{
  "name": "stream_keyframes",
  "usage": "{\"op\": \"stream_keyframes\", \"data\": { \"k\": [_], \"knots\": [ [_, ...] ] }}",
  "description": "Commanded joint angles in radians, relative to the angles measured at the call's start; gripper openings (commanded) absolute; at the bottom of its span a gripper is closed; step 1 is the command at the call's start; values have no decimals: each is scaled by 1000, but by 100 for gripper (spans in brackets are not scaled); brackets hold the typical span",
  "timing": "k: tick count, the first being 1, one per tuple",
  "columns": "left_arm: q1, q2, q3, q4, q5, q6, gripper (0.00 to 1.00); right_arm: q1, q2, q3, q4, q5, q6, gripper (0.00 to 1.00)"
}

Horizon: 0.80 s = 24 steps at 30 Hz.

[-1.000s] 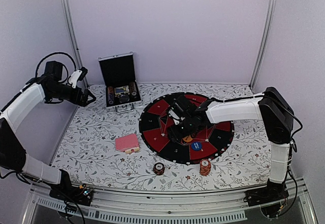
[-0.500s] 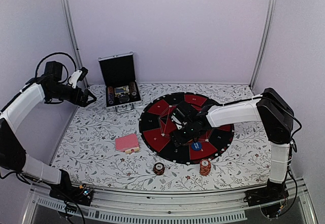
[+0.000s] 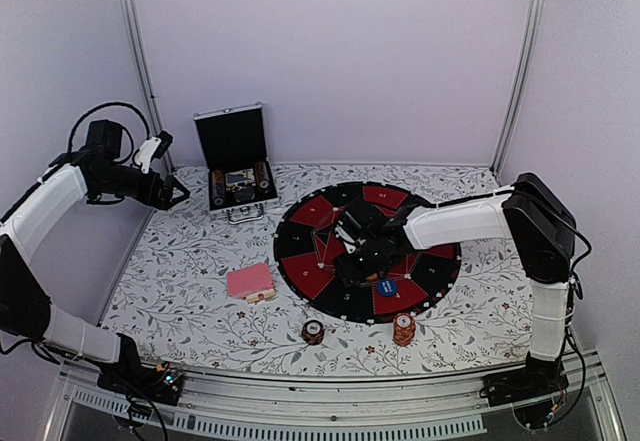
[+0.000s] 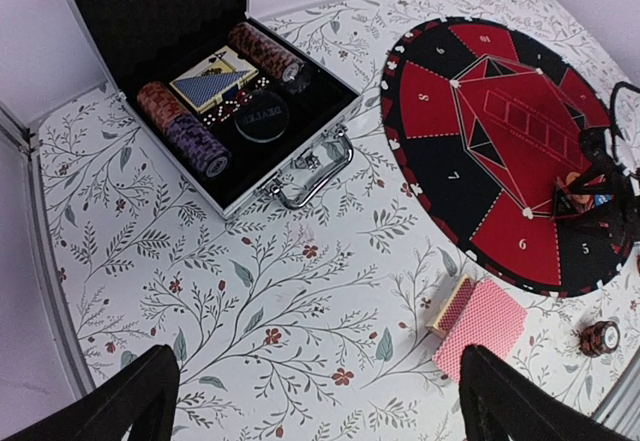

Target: Distribute texas hold em gaming equipment

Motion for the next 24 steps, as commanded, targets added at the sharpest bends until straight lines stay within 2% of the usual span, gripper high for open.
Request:
{"op": "stream_keyframes", "data": {
  "k": [1, 5, 13, 24],
  "knots": [
    [10, -21, 24, -17, 14, 8, 100, 15, 39, 43, -11, -2, -18, 62],
    [10, -19, 24, -17, 11, 7, 100, 25, 61, 65, -19, -7, -27, 59],
    [11, -22, 24, -17, 8, 7, 100, 83, 93, 93, -18, -27, -22, 46],
    [10, -25, 33, -26, 15, 5, 100, 129, 107, 98, 26, -69, 35, 43]
  ]
}}
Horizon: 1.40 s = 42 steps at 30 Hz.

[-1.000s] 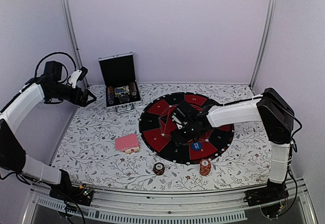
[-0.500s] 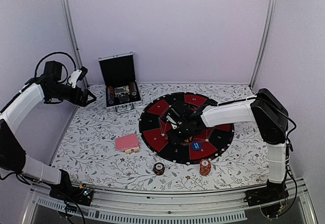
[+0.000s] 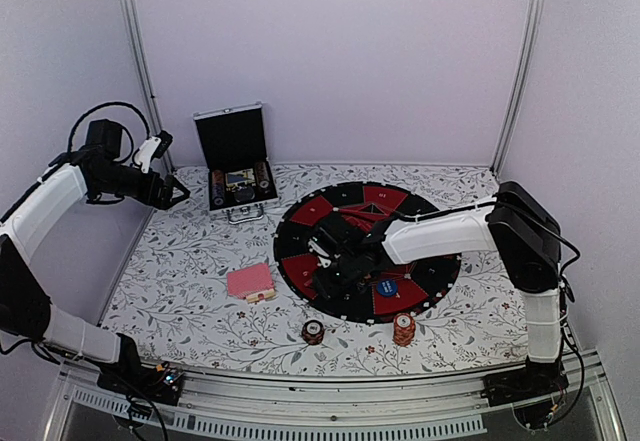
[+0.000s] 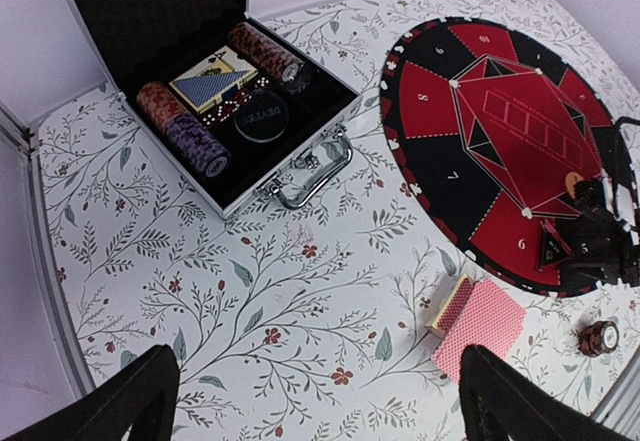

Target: Distribute texas hold em gaming equipment

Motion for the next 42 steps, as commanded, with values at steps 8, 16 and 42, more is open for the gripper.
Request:
{"op": "stream_keyframes", "data": {
  "k": [8, 16, 42],
  "knots": [
    [9, -6, 41, -45, 16, 4, 100, 9, -7, 21, -2, 54, 51, 71],
    [10, 19, 37, -96, -26, 36, 100, -9, -197, -98, -22, 82, 142, 92],
    [9, 64, 62, -150, 49, 51, 100, -83, -360, -361, -59, -16, 251, 88]
  ]
}}
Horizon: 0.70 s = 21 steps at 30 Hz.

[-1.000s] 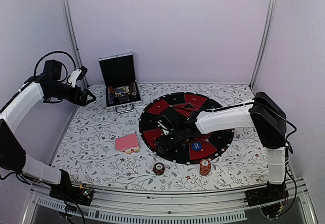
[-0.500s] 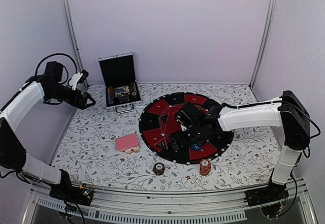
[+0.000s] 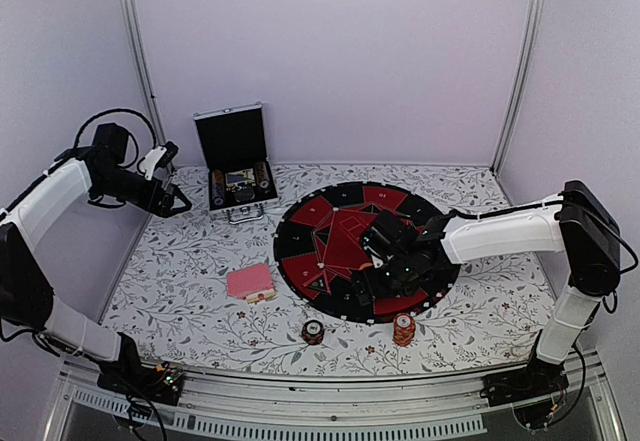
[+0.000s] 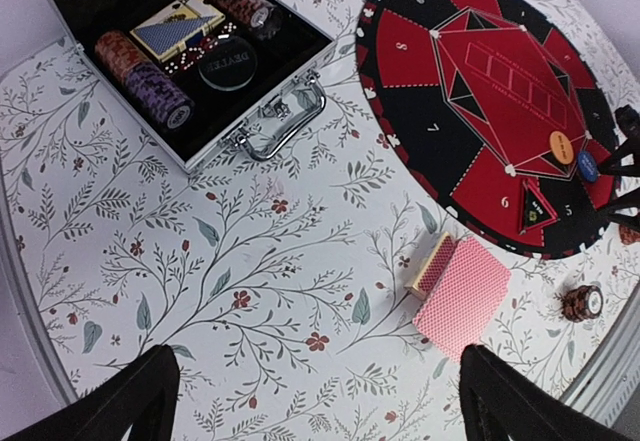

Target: Distribute texas hold em gaming equipment

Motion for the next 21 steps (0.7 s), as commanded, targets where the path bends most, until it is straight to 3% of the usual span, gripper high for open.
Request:
{"op": "stream_keyframes", "data": {
  "k": [1, 21],
  "knots": [
    [8, 4, 30, -18, 27, 5, 100, -2, -24, -21, 26, -20, 19, 87],
    [7, -3, 63, -38, 60, 6, 100, -92, 76, 102, 17, 42, -65, 75]
  ]
}}
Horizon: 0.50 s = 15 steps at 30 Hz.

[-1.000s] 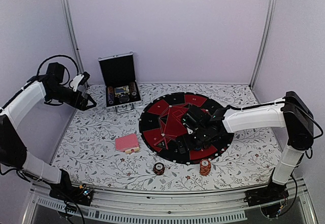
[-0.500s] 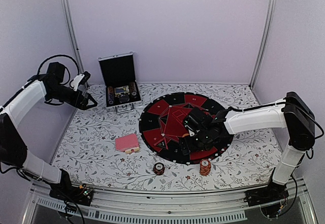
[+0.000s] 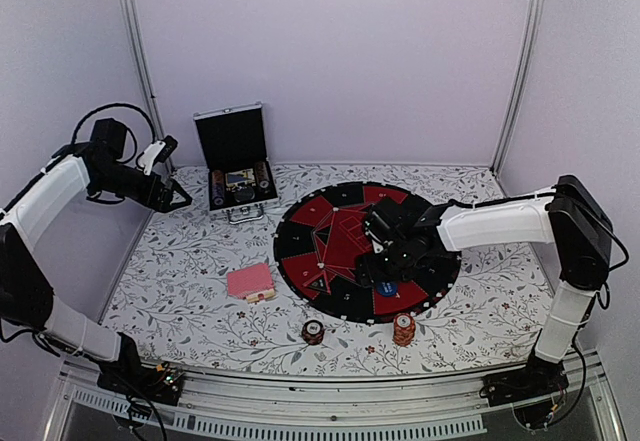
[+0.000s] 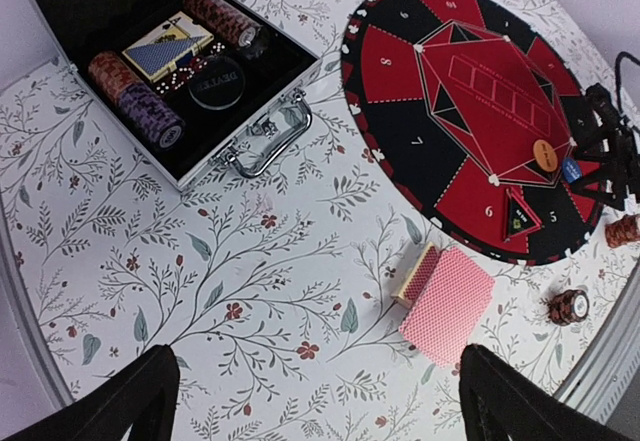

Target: Distribute texas hold em gaming equipment

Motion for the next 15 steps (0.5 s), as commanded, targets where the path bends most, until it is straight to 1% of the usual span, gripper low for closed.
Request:
{"op": "stream_keyframes", "data": {
  "k": [1, 6, 15],
  "knots": [
    [7, -2, 29, -19, 23, 7, 100, -36, 35, 50, 0, 30, -45, 75],
    [7, -2, 34, -18, 21, 11, 100, -43, 75, 65, 4, 7, -61, 72],
    [7, -5, 39, -19, 28, 11, 100, -40, 114, 47, 24, -34, -59, 72]
  ]
}}
